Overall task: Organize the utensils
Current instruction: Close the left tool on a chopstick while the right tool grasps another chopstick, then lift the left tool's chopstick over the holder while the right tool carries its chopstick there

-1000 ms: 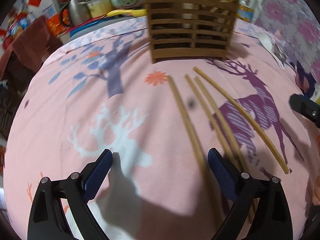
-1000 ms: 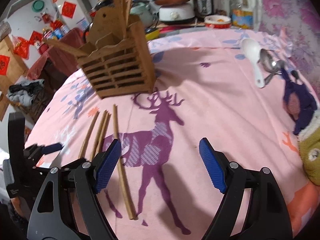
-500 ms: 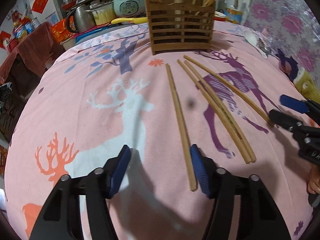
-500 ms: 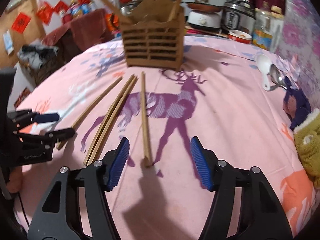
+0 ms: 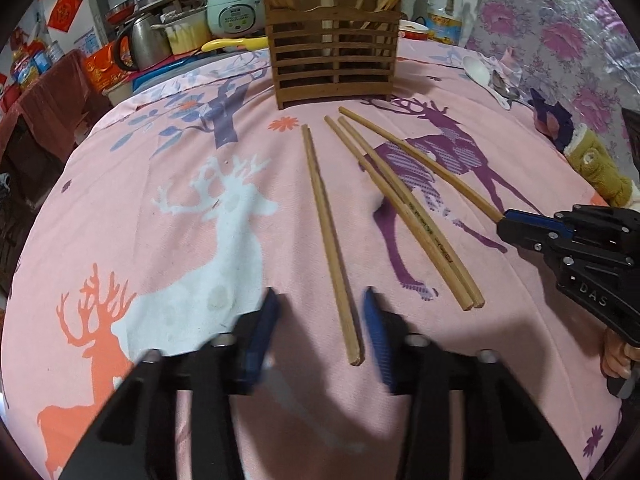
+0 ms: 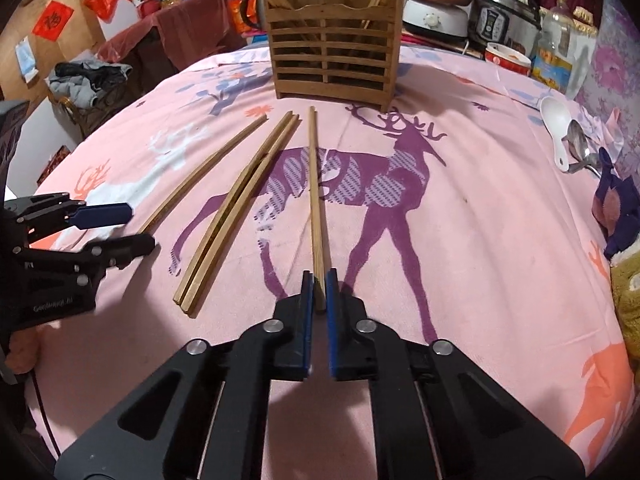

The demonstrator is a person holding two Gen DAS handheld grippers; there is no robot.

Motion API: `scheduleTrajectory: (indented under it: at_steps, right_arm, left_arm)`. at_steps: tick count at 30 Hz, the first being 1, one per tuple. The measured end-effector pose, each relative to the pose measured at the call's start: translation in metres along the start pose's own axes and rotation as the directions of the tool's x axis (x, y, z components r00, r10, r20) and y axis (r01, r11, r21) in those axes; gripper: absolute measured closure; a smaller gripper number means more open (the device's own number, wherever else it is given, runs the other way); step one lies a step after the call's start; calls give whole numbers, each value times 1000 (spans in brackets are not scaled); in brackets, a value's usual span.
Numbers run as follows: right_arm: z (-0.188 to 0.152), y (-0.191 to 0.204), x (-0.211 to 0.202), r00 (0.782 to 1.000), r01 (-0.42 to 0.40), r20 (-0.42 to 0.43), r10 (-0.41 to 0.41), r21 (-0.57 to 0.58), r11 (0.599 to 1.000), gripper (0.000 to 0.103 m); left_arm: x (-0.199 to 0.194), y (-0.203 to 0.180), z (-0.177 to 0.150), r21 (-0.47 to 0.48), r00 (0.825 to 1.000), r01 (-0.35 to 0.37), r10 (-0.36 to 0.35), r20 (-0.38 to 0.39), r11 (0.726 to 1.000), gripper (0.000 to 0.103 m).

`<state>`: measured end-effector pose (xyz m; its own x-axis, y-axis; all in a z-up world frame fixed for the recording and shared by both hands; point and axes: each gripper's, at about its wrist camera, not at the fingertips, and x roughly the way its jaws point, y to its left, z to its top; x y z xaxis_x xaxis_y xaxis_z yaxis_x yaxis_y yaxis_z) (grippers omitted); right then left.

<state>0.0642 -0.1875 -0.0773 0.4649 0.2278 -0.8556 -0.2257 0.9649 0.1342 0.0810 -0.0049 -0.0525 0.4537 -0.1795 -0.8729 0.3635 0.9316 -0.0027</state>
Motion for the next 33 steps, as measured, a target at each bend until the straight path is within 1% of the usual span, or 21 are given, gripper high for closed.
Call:
scheduleTrajectory:
  at_steps: [1, 2, 9, 10, 11, 13, 16, 19, 23, 25, 29, 33]
  right_arm:
    - [0, 0, 0, 1000, 2, 0, -2, -3, 1000, 96]
    - [0, 0, 0, 1000, 2, -1, -2, -2, 1000, 96]
    - [1, 0, 1, 1000, -1, -3, 1, 0, 1000, 96]
    - [0, 0, 1, 1000, -1, -2, 1, 0, 1000, 96]
    - [0, 1, 1, 1000, -1, -1, 1, -2, 1000, 97]
    - [0, 0, 0, 1000, -2, 5, 2, -1, 1000, 97]
    - [1, -1, -5, 1000, 0, 28, 0, 4, 1000, 97]
    - [2, -1, -14, 997, 5, 77, -5, 3, 1000, 97]
    - [6, -6, -29, 989, 5, 148, -8, 23, 1000, 97]
    - [9, -10, -35, 984, 2, 178, -9, 42, 999, 97]
    - [22, -18, -57, 964, -14, 265, -8, 83, 996, 97]
    - [53, -21, -86, 935, -26, 354, -13, 105, 994, 97]
  left_arm:
    - [0, -2, 0, 10, 1000, 4, -4, 1, 1000, 79]
    - [-1, -2, 0, 16, 1000, 5, -5, 2, 1000, 82]
    - [-1, -4, 0, 27, 1000, 11, -11, 3, 1000, 84]
    - [-1, -4, 0, 30, 1000, 14, -14, 3, 999, 85]
    - [-2, -5, 0, 34, 1000, 28, -28, 4, 999, 94]
    - [-3, -5, -1, 36, 999, 43, -43, 7, 998, 96]
    - [-5, -4, 0, 27, 999, 32, -33, 18, 999, 97]
    - [-13, 3, 2, -7, 998, 39, -39, 53, 999, 97]
    - [-24, 10, 6, -41, 995, 25, -21, 96, 999, 97]
    - [-35, 13, 12, -63, 991, 26, -17, 135, 998, 97]
    - [-56, 16, 29, -75, 982, 22, -7, 190, 997, 97]
    - [-83, 17, 61, -76, 966, 18, 2, 259, 997, 97]
